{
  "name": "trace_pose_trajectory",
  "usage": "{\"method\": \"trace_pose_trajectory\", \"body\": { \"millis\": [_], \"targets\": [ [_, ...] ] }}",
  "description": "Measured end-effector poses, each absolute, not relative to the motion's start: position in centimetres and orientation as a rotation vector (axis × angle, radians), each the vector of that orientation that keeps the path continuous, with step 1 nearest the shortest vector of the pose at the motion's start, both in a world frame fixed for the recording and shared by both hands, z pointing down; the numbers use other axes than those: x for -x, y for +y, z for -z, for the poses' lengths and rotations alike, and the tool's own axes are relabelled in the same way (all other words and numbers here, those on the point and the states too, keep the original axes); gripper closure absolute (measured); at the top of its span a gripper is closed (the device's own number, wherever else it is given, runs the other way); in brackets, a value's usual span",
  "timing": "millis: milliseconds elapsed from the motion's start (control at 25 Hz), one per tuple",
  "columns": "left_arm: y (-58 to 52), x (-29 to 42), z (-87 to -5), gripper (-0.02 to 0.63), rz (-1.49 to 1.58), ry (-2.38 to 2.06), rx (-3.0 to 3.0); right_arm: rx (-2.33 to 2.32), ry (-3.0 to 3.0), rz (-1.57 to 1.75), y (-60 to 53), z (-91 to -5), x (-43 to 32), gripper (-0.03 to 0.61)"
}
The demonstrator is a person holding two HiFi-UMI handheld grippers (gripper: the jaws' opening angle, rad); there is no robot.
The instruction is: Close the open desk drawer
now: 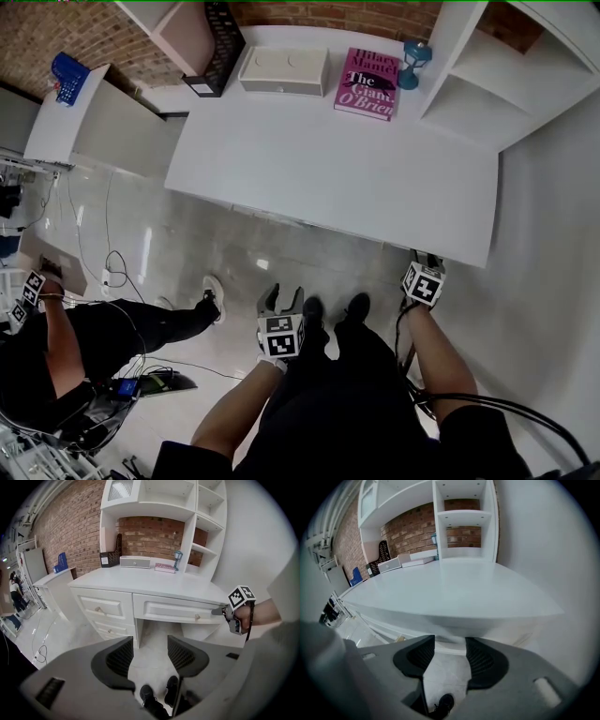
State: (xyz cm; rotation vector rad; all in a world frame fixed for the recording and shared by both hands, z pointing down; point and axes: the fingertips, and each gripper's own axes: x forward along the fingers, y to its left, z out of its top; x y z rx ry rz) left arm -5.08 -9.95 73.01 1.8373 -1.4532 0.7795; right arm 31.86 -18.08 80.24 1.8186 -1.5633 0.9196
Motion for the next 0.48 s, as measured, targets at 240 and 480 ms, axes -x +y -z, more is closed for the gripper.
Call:
{"method": "trace_pose_trajectory", "body": {
  "millis": [240, 480],
  "targets": [
    [-10.2, 5.5, -72.4, 0.388, -0.778, -1.452, -1.85, -1.812, -1.596, -0.915, -17.3, -79.2, -30.9, 0.367],
    [-12.8, 6.0, -70.1, 0.388, -0.726, -1.481, -1.907, -1.811, -1.67, -0.899, -15.9, -76.0, -28.8, 0.382]
  ]
}}
